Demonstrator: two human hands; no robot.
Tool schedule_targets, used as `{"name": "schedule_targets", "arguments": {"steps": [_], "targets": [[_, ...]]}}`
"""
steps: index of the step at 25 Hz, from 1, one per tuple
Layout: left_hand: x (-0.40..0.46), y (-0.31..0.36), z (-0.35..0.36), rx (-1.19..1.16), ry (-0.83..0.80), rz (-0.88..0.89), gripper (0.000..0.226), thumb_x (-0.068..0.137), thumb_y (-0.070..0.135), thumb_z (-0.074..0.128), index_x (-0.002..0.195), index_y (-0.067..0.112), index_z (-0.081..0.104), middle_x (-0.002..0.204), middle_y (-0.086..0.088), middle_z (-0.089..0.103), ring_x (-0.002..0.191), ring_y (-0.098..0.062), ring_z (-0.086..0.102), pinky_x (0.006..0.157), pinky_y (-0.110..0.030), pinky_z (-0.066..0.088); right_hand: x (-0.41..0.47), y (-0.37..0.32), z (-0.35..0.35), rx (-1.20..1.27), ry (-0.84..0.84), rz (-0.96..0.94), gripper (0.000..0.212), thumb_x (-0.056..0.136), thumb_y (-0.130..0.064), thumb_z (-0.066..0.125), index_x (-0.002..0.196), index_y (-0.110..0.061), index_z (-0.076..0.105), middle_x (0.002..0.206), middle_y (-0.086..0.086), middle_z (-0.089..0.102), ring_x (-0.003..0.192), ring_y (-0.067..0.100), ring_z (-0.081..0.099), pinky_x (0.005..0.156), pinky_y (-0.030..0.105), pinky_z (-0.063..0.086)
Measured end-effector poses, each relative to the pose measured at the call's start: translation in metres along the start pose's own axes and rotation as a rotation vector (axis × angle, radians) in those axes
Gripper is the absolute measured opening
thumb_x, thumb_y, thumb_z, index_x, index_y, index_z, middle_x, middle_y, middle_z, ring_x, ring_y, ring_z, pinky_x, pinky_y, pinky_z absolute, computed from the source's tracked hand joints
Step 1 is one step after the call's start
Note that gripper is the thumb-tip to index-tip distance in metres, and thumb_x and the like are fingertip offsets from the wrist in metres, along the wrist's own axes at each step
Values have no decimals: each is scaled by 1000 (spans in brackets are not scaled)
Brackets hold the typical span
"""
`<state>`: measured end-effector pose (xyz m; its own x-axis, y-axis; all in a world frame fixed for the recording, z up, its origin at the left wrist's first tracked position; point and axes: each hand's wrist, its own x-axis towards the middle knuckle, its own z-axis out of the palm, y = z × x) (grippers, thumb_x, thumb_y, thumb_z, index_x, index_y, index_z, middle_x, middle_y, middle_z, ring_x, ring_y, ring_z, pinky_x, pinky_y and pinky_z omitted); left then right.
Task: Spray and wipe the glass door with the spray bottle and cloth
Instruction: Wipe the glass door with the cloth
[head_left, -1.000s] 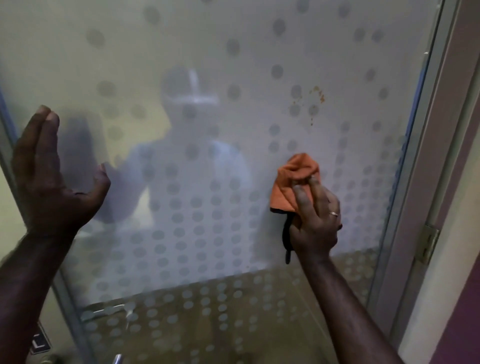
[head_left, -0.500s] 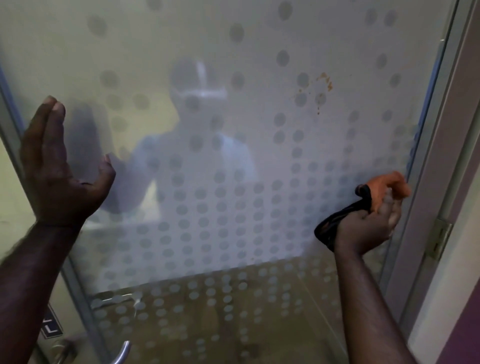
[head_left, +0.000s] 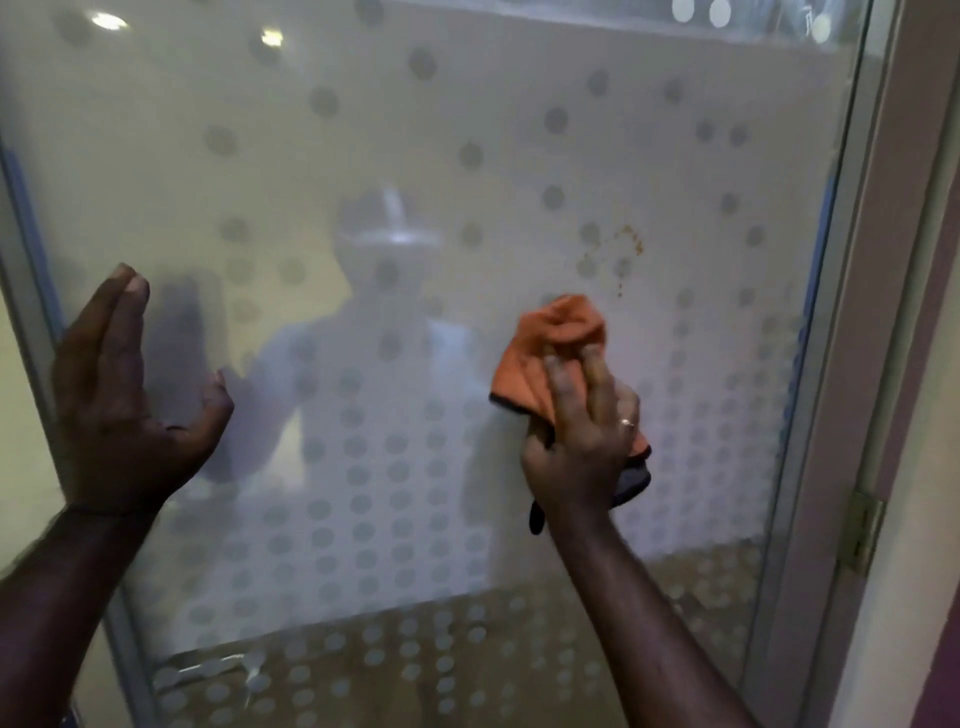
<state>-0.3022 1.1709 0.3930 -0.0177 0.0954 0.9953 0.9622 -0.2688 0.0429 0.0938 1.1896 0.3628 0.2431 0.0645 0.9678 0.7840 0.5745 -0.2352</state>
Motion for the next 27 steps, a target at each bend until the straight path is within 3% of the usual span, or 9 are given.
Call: {"name": "schedule_targets", "arguments": {"steps": [3, 9, 13, 18, 20, 22, 24, 27], "targets": [[-1, -11, 7, 10, 35, -13, 82, 89, 49, 51, 159, 16, 23, 168, -3, 22, 155, -23, 24, 125, -43, 28, -15, 13, -10, -21, -219, -424, 52, 78, 4, 57, 119, -26, 67, 135, 6, 57, 103, 40, 57, 84, 47, 46], [2, 6, 1, 29, 29, 62, 78, 92, 45, 51, 158, 13, 25, 167, -6, 23, 154, -24, 26, 123, -46, 31, 58, 56, -22, -143, -124, -550, 54, 80, 5, 61, 122, -28, 63, 134, 6, 59, 98, 39, 61, 80, 44, 48], [6, 33, -11, 38, 126, 192, 71, 95, 36, 53, 156, 8, 29, 164, -7, 29, 151, -25, 32, 122, -43, 33, 114, 56, -21, -198, -25, -410, 56, 75, 4, 57, 124, -24, 65, 136, 7, 58, 101, 40, 58, 80, 45, 48], [9, 49, -19, 51, 149, 222, 73, 94, 31, 56, 157, 8, 27, 162, -6, 31, 148, -24, 35, 121, -39, 33, 147, 38, -9, -109, 108, 266, 74, 73, 4, 45, 136, -33, 52, 148, -4, 44, 122, 36, 43, 100, 44, 41], [9, 49, -19, 66, 149, 223, 74, 93, 31, 57, 156, 7, 28, 162, -7, 31, 148, -24, 35, 121, -38, 33, 163, 26, -1, -64, 146, 366, 73, 75, 4, 45, 137, -34, 50, 147, -5, 44, 123, 34, 43, 105, 39, 35], [8, 48, -19, 59, 144, 211, 74, 93, 32, 57, 156, 8, 28, 162, -7, 32, 148, -24, 35, 120, -41, 35, 171, 8, 5, -51, 125, 291, 74, 72, 4, 45, 135, -33, 52, 145, -4, 47, 116, 35, 47, 99, 31, 32], [7, 47, -18, 52, 140, 212, 73, 94, 33, 56, 157, 8, 27, 162, -8, 32, 148, -25, 35, 119, -44, 36, 161, -13, 9, -39, 45, 80, 74, 66, 2, 45, 132, -31, 56, 144, -3, 49, 105, 36, 50, 91, 28, 34], [8, 43, -16, 36, 108, 200, 74, 94, 35, 54, 156, 5, 27, 163, -10, 30, 150, -27, 33, 120, -48, 35, 115, -24, 11, -74, -76, -269, 67, 70, 2, 46, 128, -27, 62, 142, 3, 53, 100, 38, 54, 89, 40, 44]]}}
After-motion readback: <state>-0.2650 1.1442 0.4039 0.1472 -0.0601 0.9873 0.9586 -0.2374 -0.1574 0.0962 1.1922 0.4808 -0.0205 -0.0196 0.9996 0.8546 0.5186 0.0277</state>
